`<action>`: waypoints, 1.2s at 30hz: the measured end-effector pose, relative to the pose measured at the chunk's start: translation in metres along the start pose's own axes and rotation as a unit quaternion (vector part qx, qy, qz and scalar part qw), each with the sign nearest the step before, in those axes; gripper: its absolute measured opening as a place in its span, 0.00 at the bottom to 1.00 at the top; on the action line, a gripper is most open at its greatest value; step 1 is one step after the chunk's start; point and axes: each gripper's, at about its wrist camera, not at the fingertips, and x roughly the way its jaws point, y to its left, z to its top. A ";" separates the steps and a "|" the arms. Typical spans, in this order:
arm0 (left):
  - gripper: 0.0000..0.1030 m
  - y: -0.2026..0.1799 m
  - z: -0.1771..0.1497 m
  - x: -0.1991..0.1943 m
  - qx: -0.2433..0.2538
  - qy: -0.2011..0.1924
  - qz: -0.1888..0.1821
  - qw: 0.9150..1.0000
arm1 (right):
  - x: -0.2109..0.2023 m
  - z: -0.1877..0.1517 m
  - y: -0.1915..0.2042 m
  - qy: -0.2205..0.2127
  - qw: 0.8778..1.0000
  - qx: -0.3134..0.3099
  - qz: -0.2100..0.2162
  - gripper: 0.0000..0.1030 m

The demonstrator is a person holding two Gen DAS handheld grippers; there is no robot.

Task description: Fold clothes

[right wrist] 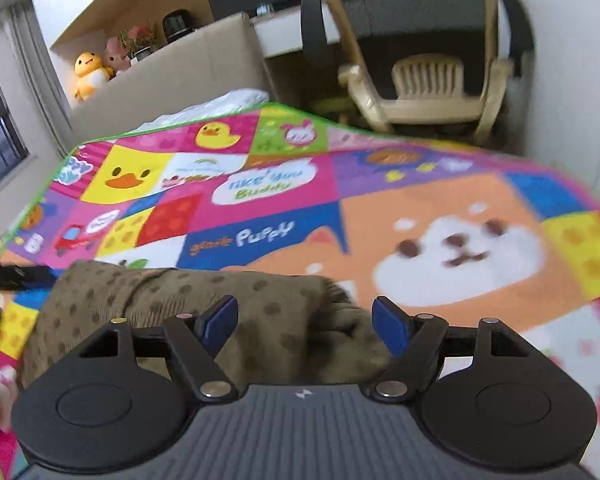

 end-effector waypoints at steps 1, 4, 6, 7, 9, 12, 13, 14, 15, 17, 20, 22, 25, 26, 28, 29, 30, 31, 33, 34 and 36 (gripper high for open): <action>0.85 -0.003 0.000 -0.011 0.009 -0.009 -0.005 1.000 | -0.009 -0.001 0.004 -0.010 1.000 -0.014 -0.005 0.74; 0.91 -0.022 0.000 -0.034 0.034 -0.036 -0.054 0.997 | -0.023 -0.008 0.032 -0.037 0.998 -0.043 0.020 0.79; 0.91 -0.040 -0.002 -0.035 0.045 -0.041 -0.107 0.992 | -0.021 -0.016 0.051 -0.042 0.996 -0.055 0.047 0.83; 0.91 -0.049 -0.005 -0.027 0.046 -0.030 -0.133 0.990 | -0.015 -0.021 0.059 -0.035 0.996 -0.058 0.063 0.84; 0.91 -0.061 -0.013 -0.005 0.046 -0.002 -0.163 0.986 | -0.001 -0.030 0.073 -0.020 0.994 -0.060 0.083 0.84; 0.90 -0.064 -0.025 0.039 0.056 0.036 -0.111 0.992 | 0.017 -0.041 0.077 0.006 0.996 -0.051 0.079 0.85; 0.84 -0.062 -0.027 0.052 0.063 0.042 -0.086 0.993 | 0.014 -0.043 0.076 0.004 0.996 -0.049 0.076 0.85; 0.78 -0.060 -0.028 0.056 0.071 0.038 -0.070 0.994 | 0.011 -0.044 0.075 0.003 0.996 -0.047 0.073 0.85; 0.78 -0.058 -0.027 0.055 0.072 0.032 -0.065 0.995 | 0.009 -0.046 0.074 0.001 0.997 -0.046 0.069 0.85; 0.81 -0.057 -0.024 0.044 0.054 0.025 -0.059 0.996 | 0.004 -0.049 0.072 -0.003 0.997 -0.043 0.063 0.88; 0.88 -0.062 -0.031 0.010 0.078 -0.005 -0.034 0.996 | -0.011 -0.054 0.067 -0.027 0.999 -0.041 0.020 0.96; 0.90 -0.066 -0.043 -0.011 0.115 -0.023 0.006 0.993 | -0.013 -0.059 0.064 -0.029 0.998 -0.047 -0.021 0.96; 0.90 -0.071 -0.069 -0.021 0.179 -0.021 0.102 0.978 | 0.007 -0.070 0.063 0.012 0.996 -0.060 -0.071 0.98; 0.90 -0.072 -0.073 -0.019 0.191 -0.017 0.115 0.975 | 0.013 -0.074 0.062 0.027 0.995 -0.060 -0.075 1.00; 0.91 -0.073 -0.080 -0.017 0.203 -0.013 0.132 0.970 | 0.016 -0.077 0.062 0.031 0.995 -0.053 -0.080 1.00; 0.91 -0.073 -0.082 -0.018 0.204 -0.012 0.136 0.969 | 0.016 -0.076 0.063 0.033 0.995 -0.053 -0.082 1.00; 0.92 -0.074 -0.083 -0.019 0.203 -0.014 0.137 0.969 | 0.016 -0.075 0.063 0.036 0.994 -0.052 -0.084 1.00; 0.92 -0.074 -0.083 -0.019 0.201 -0.015 0.139 0.970 | 0.016 -0.074 0.063 0.042 0.994 -0.047 -0.085 1.00; 0.92 -0.074 -0.084 -0.018 0.198 -0.017 0.140 0.970 | 0.016 -0.072 0.063 0.053 0.994 -0.034 -0.086 1.00; 0.92 -0.074 -0.084 -0.017 0.196 -0.017 0.140 0.970 | 0.016 -0.072 0.063 0.059 0.994 -0.030 -0.084 1.00; 0.92 -0.073 -0.085 -0.017 0.192 -0.017 0.140 0.971 | 0.008 -0.065 0.066 0.044 0.996 -0.027 -0.073 1.00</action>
